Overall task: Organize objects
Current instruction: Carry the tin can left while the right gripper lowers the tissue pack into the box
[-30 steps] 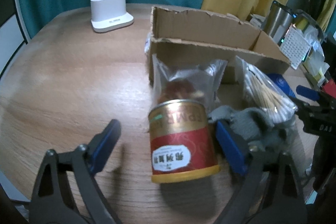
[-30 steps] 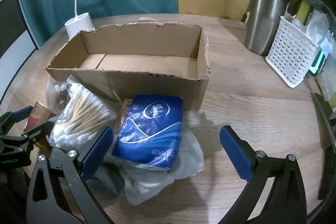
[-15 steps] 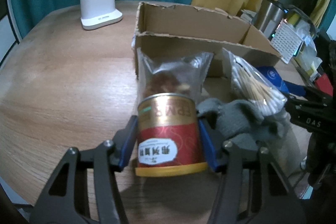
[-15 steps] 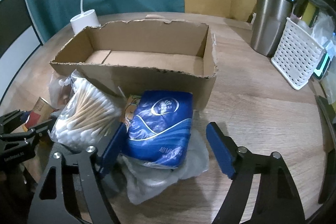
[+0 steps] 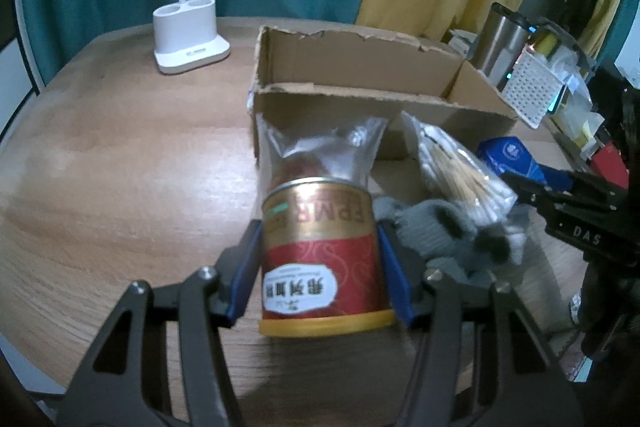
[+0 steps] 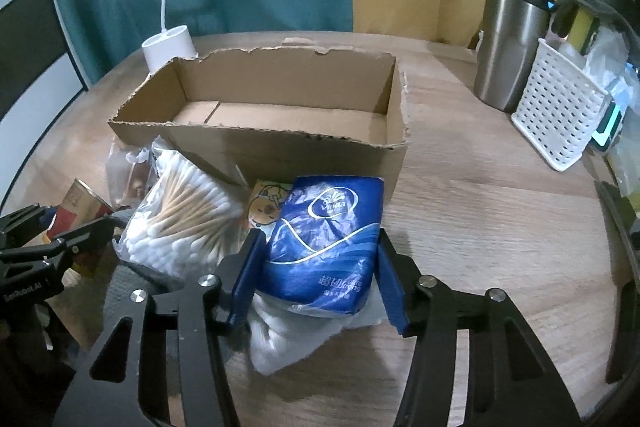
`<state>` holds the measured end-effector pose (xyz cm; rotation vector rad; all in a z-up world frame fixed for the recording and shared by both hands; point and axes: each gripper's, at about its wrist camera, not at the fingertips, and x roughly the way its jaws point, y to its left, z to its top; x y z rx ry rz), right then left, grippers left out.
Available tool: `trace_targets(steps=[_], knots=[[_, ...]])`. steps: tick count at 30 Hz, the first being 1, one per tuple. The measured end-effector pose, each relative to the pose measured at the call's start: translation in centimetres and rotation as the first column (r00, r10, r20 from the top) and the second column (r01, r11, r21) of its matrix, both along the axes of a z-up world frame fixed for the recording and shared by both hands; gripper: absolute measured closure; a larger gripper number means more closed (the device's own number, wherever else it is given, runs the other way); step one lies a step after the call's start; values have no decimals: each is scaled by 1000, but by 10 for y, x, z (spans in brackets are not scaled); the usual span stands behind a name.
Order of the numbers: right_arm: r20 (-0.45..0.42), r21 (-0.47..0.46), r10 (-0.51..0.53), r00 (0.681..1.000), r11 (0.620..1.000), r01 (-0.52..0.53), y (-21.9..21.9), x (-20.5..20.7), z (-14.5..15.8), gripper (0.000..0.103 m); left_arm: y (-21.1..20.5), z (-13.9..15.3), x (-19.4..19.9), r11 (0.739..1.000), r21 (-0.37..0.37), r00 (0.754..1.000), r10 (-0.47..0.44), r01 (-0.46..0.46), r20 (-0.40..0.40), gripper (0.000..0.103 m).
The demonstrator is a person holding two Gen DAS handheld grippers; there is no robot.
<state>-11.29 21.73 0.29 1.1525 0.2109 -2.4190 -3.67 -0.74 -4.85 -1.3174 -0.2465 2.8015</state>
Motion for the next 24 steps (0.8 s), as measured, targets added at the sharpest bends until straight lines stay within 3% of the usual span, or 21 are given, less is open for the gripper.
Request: trace_targets(steps=[24], knots=[[-73, -63, -4, 997, 998, 0, 21, 5, 35, 49, 15, 43, -12, 999, 3, 994, -43, 43, -101, 46]])
